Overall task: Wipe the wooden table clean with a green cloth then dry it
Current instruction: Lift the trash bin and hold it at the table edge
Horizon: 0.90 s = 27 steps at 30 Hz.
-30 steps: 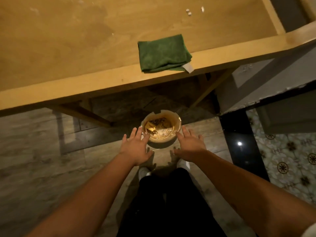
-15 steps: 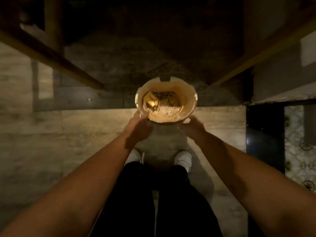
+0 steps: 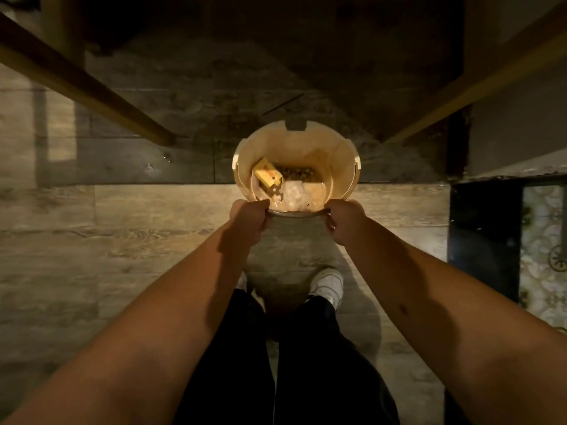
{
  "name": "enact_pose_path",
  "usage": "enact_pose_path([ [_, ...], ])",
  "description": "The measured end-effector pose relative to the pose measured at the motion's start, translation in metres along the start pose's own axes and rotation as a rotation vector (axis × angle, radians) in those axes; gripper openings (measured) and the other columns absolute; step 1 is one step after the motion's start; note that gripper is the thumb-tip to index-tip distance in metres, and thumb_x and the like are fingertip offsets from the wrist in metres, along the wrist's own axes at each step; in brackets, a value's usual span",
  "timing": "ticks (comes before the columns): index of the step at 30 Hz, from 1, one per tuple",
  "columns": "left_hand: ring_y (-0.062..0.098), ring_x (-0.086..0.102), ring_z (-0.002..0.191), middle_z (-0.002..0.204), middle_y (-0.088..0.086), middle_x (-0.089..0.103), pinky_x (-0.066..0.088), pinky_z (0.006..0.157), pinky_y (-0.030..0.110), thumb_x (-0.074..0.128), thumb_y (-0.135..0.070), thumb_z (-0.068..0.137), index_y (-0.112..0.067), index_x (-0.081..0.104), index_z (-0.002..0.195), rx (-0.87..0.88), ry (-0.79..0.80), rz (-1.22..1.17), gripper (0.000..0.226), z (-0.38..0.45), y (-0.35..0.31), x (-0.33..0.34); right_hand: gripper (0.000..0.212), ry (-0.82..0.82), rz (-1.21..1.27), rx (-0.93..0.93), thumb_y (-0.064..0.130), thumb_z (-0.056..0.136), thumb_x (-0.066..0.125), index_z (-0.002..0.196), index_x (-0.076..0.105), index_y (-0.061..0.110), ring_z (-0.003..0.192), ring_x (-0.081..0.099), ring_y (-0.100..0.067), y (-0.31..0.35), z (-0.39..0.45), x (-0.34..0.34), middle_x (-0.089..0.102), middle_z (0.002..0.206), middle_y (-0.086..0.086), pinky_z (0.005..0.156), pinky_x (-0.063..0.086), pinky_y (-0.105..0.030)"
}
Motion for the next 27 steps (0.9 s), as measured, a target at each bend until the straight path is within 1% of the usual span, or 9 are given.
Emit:
enact_pose_path([
  [4,0.023,0.055,0.061,0.082,0.02,0.058,0.045,0.04,0.021,0.057,0.0,0.093,0.001,0.056,0.104,-0.048,-0.021,0.019,0.012,-0.04,-0.004,-0.009,0.026,-0.017,0.039,0.048,-0.002,0.086,0.059,0.112,0.057,0.003,0.106,0.059,-0.036,0.007,-0.036,-0.01,0.054,0.118,-0.023,0.063,0.055,-0.034],
  [6,0.025,0.056,0.065,0.081,0.019,0.059,0.045,0.043,0.022,0.054,-0.001,0.094,-0.002,0.055,0.102,-0.081,-0.015,0.007,0.008,-0.073,-0.002,-0.017,0.015,-0.018,0.026,0.078,-0.001,0.086,0.058,0.099,0.057,0.005,0.103,0.061,-0.034,0.006,-0.064,-0.019,0.057,0.112,-0.022,0.07,0.057,-0.037],
  [10,0.025,0.058,0.07,0.08,0.016,0.059,0.046,0.049,0.024,0.055,-0.005,0.093,-0.007,0.06,0.095,-0.074,-0.026,-0.105,0.005,-0.151,-0.014,-0.037,0.021,-0.003,-0.011,0.076,0.005,0.086,0.057,0.108,0.058,0.008,0.085,0.066,-0.03,0.01,-0.137,-0.036,0.061,0.098,-0.017,0.074,0.056,-0.042],
  [13,0.021,0.059,0.068,0.084,0.014,0.062,0.049,0.057,0.029,0.061,-0.007,0.089,-0.009,0.062,0.101,-0.092,-0.052,-0.201,0.012,-0.216,-0.025,-0.047,0.031,0.0,0.033,0.054,0.003,0.084,0.058,0.115,0.06,0.007,0.092,0.065,-0.036,0.022,-0.202,-0.05,0.063,0.105,-0.02,0.078,0.059,-0.048],
  [16,0.023,0.068,0.064,0.078,0.012,0.071,0.053,0.046,0.026,0.063,-0.013,0.092,-0.01,0.066,0.095,-0.167,-0.006,-0.251,0.004,-0.279,-0.032,-0.043,0.039,-0.009,0.03,-0.026,0.006,0.086,0.062,0.124,0.059,0.011,0.095,0.065,-0.035,0.041,-0.259,-0.07,0.064,0.112,-0.017,0.08,0.06,-0.05],
  [18,0.026,0.073,0.079,0.095,0.015,0.076,0.058,0.055,0.028,0.059,-0.016,0.096,-0.004,0.068,0.111,-0.201,0.116,-0.315,0.021,-0.314,-0.033,-0.027,0.036,-0.028,0.033,-0.077,0.009,0.088,0.061,0.124,0.057,0.014,0.084,0.066,-0.031,0.056,-0.292,-0.087,0.063,0.106,-0.014,0.068,0.061,-0.04],
  [21,0.032,0.067,0.113,0.127,0.022,0.066,0.056,0.058,0.028,0.058,-0.02,0.098,-0.005,0.06,0.131,-0.192,0.099,-0.367,0.036,-0.358,-0.041,-0.018,0.028,0.014,0.024,-0.11,0.007,0.089,0.054,0.117,0.054,0.013,0.053,0.056,-0.024,0.073,-0.333,-0.104,0.063,0.089,-0.015,0.038,0.039,-0.023],
  [25,0.021,0.069,0.082,0.097,0.007,0.072,0.054,0.059,0.037,0.062,-0.022,0.097,-0.014,0.059,0.13,-0.155,0.089,-0.342,0.034,-0.391,-0.065,-0.015,0.022,0.089,0.03,-0.107,0.005,0.092,0.057,0.113,0.054,0.011,0.046,0.055,-0.018,0.093,-0.372,-0.116,0.063,0.074,-0.01,0.034,0.033,-0.019],
  [27,0.024,0.068,0.078,0.099,0.007,0.071,0.054,0.056,0.039,0.061,-0.023,0.098,-0.016,0.057,0.133,-0.155,0.114,-0.29,0.036,-0.401,-0.076,-0.012,0.02,0.109,-0.043,-0.096,0.009,0.093,0.06,0.11,0.056,0.019,0.06,0.063,-0.014,0.103,-0.385,-0.122,0.067,0.08,-0.004,0.048,0.041,-0.025],
])
Point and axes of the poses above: each hand's wrist, its own z-axis towards the middle knuckle, its own x-axis out of the palm, y = z × x, the point moved 9 cm from there along z, towards the middle knuckle
